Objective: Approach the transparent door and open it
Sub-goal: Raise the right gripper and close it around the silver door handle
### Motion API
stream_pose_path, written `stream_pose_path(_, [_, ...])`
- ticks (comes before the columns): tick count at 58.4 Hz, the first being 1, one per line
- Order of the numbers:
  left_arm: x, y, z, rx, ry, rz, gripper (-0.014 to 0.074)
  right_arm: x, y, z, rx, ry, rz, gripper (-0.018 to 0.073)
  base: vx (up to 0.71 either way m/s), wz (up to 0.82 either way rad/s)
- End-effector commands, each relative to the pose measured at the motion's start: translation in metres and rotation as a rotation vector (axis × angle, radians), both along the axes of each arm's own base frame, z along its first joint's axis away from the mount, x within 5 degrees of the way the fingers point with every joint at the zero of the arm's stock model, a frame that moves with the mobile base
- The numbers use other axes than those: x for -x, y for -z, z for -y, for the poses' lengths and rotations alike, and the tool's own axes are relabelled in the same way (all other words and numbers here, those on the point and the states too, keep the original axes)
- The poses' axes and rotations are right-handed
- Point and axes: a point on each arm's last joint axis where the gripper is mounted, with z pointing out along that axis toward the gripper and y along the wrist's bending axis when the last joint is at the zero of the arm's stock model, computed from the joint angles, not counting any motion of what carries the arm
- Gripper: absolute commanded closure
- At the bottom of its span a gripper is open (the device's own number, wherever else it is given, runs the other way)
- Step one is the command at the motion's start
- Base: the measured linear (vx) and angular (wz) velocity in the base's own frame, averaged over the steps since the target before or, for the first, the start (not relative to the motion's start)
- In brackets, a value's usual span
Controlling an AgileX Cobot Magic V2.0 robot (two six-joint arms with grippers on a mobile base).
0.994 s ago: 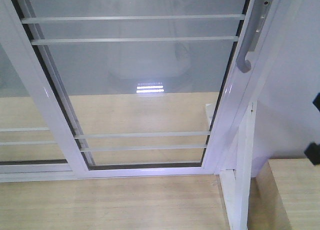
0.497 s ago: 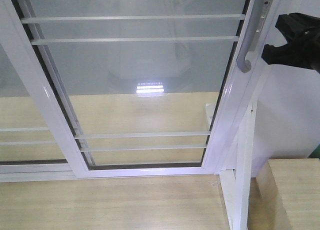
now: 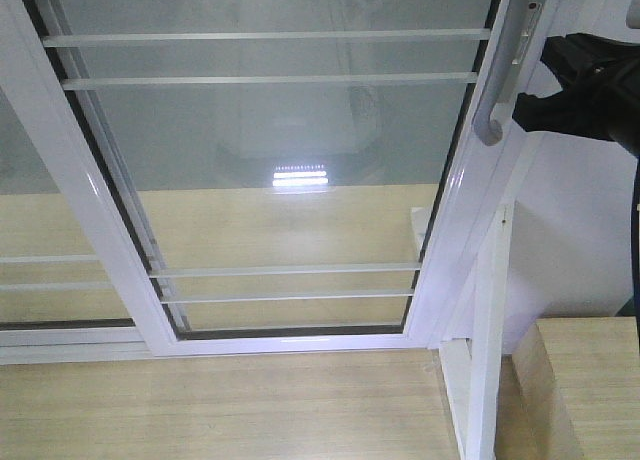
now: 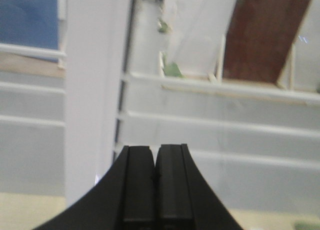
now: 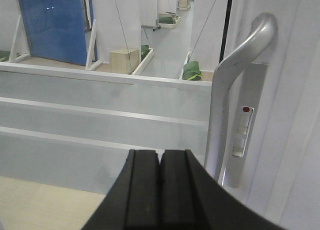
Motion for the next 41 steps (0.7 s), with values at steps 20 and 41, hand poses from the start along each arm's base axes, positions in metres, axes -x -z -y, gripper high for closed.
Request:
stream_pose_path(20, [-0.0014, -0.0186, 0.0162, -0.109, 0.089, 0.123, 0.0572, 0.0006, -0.0239, 0.0006, -0.021, -0.002, 0.137, 0.0554, 0.0, 0.0])
stream_pose_path(41, [-0.0016, -0.0187, 0.0162, -0.11, 0.089, 0.126, 0.0336, 0.0006, -0.0239, 0.0006, 0.036, -0.006, 0.15, 0.0274, 0.0, 0.0])
